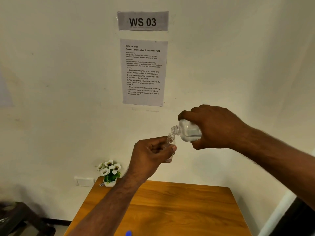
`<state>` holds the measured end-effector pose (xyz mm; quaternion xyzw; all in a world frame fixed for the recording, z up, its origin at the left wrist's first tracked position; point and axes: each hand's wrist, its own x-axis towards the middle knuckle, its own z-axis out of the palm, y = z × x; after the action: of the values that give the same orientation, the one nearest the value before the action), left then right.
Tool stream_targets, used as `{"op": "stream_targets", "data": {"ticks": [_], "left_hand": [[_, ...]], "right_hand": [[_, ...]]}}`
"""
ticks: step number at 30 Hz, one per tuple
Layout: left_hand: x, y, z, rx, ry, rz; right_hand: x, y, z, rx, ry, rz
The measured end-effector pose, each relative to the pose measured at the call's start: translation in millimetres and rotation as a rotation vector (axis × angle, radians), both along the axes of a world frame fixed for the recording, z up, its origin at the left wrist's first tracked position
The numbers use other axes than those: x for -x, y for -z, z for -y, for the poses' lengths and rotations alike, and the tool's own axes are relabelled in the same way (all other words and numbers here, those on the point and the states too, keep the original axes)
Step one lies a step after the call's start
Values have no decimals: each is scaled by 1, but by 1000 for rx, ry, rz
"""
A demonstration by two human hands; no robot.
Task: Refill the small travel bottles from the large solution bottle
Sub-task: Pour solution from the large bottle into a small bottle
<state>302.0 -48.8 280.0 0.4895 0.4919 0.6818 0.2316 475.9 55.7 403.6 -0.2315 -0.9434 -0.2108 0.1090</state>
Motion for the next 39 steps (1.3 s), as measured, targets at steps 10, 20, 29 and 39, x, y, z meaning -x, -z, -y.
{"op": "stream_targets", "data": {"ticks": [10, 20, 29, 39], "left_hand": [[2, 1, -3, 19, -14, -11], [5, 1, -5, 37, -30, -4], [7, 0, -4, 51, -48, -23], [9, 0, -5, 36, -36, 11]], "right_hand": [[2, 0, -2, -6, -4, 4], [6, -1, -4, -3, -6, 11], [10, -2, -5, 10, -8, 17], [12, -2, -6, 7, -20, 22]]}}
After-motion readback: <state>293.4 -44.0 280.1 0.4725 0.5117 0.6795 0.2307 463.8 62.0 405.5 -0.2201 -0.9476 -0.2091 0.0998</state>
